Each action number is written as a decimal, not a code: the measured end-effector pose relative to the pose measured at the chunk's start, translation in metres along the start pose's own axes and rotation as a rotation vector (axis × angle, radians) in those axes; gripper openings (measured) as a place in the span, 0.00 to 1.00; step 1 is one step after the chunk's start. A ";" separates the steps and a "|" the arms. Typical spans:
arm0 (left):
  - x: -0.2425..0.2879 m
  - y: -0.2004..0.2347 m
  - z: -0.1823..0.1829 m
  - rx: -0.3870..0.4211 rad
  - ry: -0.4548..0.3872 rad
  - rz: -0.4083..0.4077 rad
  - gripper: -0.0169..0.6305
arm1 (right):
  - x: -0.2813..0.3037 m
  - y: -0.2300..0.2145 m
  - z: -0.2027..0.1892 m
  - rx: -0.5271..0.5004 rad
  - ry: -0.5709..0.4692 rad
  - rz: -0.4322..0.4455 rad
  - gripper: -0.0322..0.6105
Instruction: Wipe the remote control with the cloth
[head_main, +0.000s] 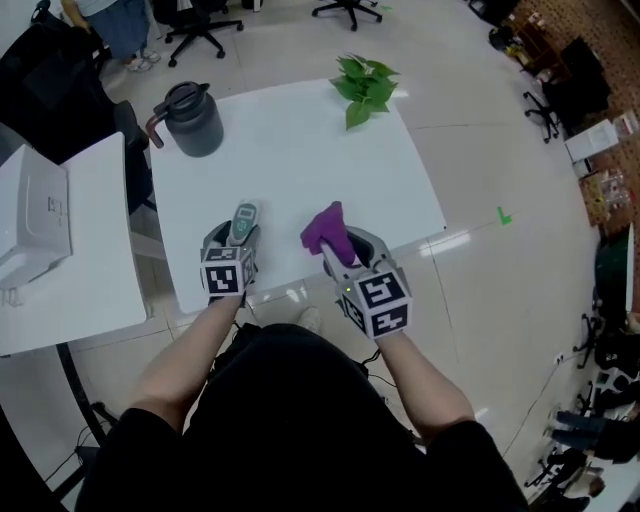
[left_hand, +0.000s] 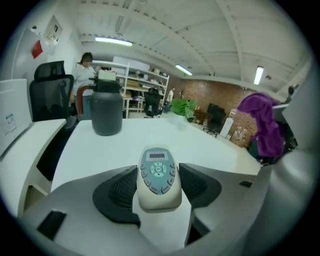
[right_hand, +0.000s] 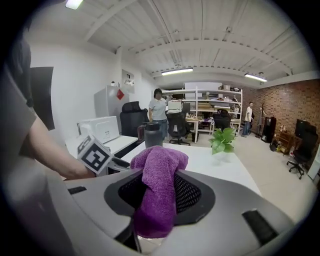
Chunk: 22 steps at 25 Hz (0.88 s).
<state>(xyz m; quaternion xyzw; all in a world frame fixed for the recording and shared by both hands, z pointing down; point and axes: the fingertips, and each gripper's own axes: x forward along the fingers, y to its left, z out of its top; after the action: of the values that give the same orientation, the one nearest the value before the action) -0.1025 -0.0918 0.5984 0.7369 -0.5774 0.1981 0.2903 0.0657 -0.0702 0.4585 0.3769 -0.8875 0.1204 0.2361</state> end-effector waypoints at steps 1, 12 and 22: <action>0.007 0.003 -0.006 0.000 0.019 0.017 0.42 | 0.001 0.003 -0.002 0.001 0.009 0.012 0.28; 0.045 0.032 -0.046 -0.055 0.103 0.168 0.42 | 0.006 0.007 -0.031 -0.016 0.092 0.064 0.28; 0.050 0.041 -0.058 -0.063 0.134 0.207 0.47 | 0.038 -0.004 -0.056 -0.009 0.168 0.050 0.30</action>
<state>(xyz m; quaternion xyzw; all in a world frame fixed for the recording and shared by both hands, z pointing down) -0.1268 -0.0974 0.6817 0.6490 -0.6357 0.2578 0.3292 0.0643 -0.0746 0.5267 0.3422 -0.8742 0.1535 0.3084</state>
